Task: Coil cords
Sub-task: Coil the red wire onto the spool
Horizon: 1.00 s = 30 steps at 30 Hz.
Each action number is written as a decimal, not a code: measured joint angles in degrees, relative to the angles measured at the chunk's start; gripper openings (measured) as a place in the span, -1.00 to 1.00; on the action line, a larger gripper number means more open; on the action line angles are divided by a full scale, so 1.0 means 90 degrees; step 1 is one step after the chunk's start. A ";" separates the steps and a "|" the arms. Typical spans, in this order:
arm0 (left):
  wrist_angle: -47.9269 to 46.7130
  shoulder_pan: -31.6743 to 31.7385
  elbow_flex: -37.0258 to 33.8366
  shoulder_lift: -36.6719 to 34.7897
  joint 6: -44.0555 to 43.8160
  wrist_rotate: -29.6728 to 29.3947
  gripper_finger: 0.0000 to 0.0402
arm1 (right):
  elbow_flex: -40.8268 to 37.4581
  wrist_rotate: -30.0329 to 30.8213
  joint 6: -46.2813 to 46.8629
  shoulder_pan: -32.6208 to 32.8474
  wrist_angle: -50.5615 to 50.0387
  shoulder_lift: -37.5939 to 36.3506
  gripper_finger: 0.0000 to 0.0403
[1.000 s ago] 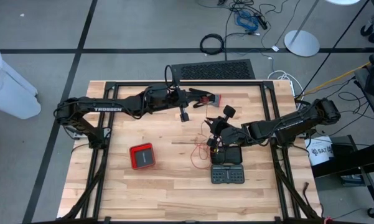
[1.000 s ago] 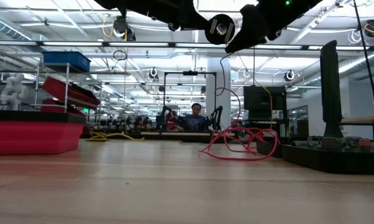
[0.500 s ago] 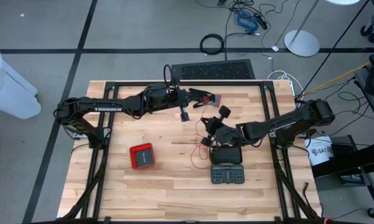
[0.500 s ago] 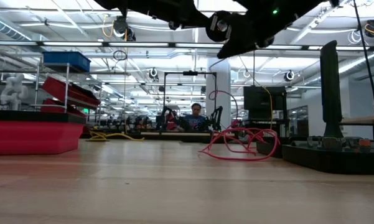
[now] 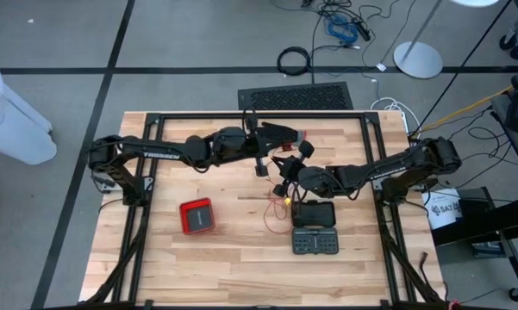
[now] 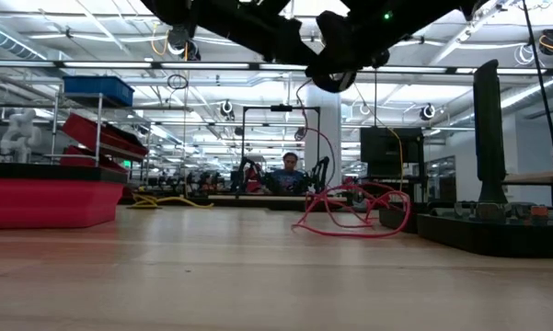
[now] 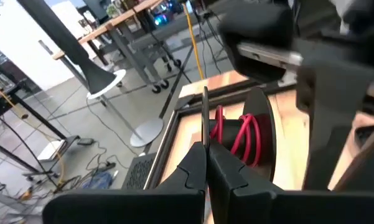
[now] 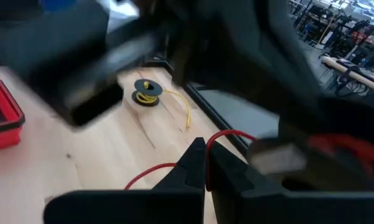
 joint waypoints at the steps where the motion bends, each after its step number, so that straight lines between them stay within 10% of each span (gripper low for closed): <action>1: -0.0058 -0.0013 0.0000 0.0032 0.0072 -0.0091 -1.00 | -0.0002 0.0001 0.0000 0.0027 -0.0085 -0.0038 -1.00; 17: -0.0844 -0.0298 0.0010 -0.0239 0.0628 -0.0220 -1.00 | 0.0002 0.0695 0.1314 0.0180 -0.3093 -0.1338 -1.00; 30: -0.0529 -0.0246 -0.0005 -0.0431 -0.0371 0.0539 -1.00 | 0.0015 0.0600 0.1052 0.0031 -0.3179 -0.1363 -1.00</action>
